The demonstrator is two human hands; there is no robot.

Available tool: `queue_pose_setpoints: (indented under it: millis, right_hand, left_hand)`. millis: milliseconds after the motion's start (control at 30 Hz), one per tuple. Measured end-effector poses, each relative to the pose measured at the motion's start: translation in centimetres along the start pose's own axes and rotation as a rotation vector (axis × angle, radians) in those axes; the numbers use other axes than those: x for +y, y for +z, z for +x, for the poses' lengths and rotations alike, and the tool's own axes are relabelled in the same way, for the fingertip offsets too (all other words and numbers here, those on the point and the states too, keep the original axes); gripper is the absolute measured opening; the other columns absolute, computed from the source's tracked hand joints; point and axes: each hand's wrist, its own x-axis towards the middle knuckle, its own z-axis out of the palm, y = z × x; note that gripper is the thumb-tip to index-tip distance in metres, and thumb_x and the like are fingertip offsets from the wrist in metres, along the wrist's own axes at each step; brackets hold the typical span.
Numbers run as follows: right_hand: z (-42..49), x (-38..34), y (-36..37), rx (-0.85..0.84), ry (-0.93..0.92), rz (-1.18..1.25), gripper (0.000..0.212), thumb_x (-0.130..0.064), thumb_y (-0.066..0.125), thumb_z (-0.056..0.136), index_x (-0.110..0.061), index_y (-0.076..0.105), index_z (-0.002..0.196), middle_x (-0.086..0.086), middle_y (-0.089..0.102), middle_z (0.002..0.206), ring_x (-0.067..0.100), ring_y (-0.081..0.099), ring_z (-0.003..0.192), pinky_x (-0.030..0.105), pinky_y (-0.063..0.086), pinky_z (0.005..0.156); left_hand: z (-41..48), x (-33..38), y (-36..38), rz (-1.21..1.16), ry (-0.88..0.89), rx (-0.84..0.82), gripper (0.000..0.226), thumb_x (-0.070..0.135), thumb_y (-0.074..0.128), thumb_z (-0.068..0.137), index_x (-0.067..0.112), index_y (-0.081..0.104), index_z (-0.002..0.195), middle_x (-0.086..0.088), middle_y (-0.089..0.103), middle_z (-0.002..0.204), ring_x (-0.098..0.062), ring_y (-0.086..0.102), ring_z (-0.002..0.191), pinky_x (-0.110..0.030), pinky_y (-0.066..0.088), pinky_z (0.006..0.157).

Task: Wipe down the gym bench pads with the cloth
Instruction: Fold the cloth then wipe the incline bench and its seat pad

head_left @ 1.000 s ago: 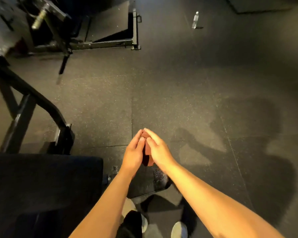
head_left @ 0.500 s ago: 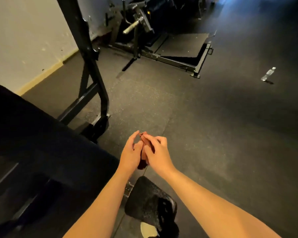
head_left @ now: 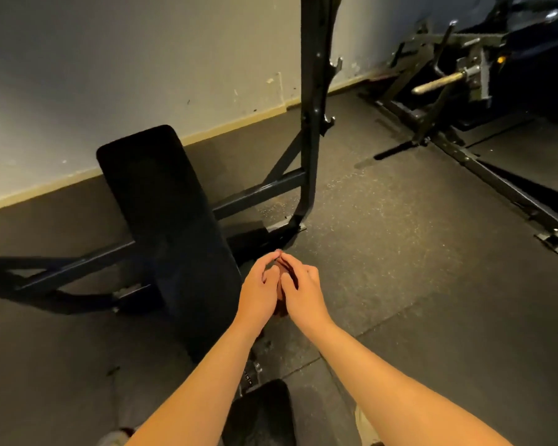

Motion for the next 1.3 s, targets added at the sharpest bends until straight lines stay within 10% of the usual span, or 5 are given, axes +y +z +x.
queue_pose_setpoints:
  millis: [300, 633, 1033, 1300]
  right_hand:
    - [6.1, -5.1, -3.6, -0.296, -0.208, -0.125, 0.043, -0.027, 0.046, 0.106, -0.039, 0.044, 0.147, -0.012, 0.045, 0.147, -0.005, 0.038, 0.126, 0.009, 0.031, 0.098]
    - [11.5, -9.2, -0.8, -0.396, -0.33, -0.178, 0.037, -0.024, 0.05, 0.104, -0.037, 0.052, 0.139, -0.01, 0.055, 0.137, 0.0, 0.049, 0.113, 0.018, 0.039, 0.096]
    - [39.1, -10.7, 13.2, -0.495, -0.353, -0.09, 0.037, -0.007, 0.052, 0.101, -0.025, 0.062, 0.132, -0.003, 0.057, 0.124, -0.014, 0.05, 0.1, -0.007, 0.033, 0.082]
    - [50.9, -12.0, 23.1, -0.485, -0.378, -0.071, 0.039, -0.006, 0.049, 0.101, -0.025, 0.061, 0.133, -0.003, 0.051, 0.126, -0.005, 0.051, 0.103, 0.01, 0.038, 0.101]
  left_hand:
    - [1.5, 5.8, 1.7, -0.09, -0.03, 0.286, 0.039, 0.029, 0.041, 0.108, 0.044, 0.049, 0.143, 0.016, 0.054, 0.142, -0.003, 0.052, 0.126, -0.031, 0.044, 0.109]
    - [4.7, 7.9, -0.8, -0.126, 0.042, 0.475, 0.039, 0.024, 0.041, 0.109, 0.037, 0.049, 0.145, 0.015, 0.052, 0.138, 0.002, 0.054, 0.106, -0.014, 0.044, 0.086]
    - [31.9, 6.3, -9.5, -0.11, -0.051, 0.629, 0.041, 0.024, 0.045, 0.107, 0.037, 0.048, 0.146, 0.013, 0.051, 0.145, -0.003, 0.049, 0.132, -0.026, 0.041, 0.109]
    - [44.4, 4.6, -18.2, 0.073, -0.042, 0.739, 0.039, 0.021, 0.044, 0.107, 0.027, 0.05, 0.146, 0.007, 0.05, 0.149, -0.006, 0.045, 0.135, -0.029, 0.033, 0.117]
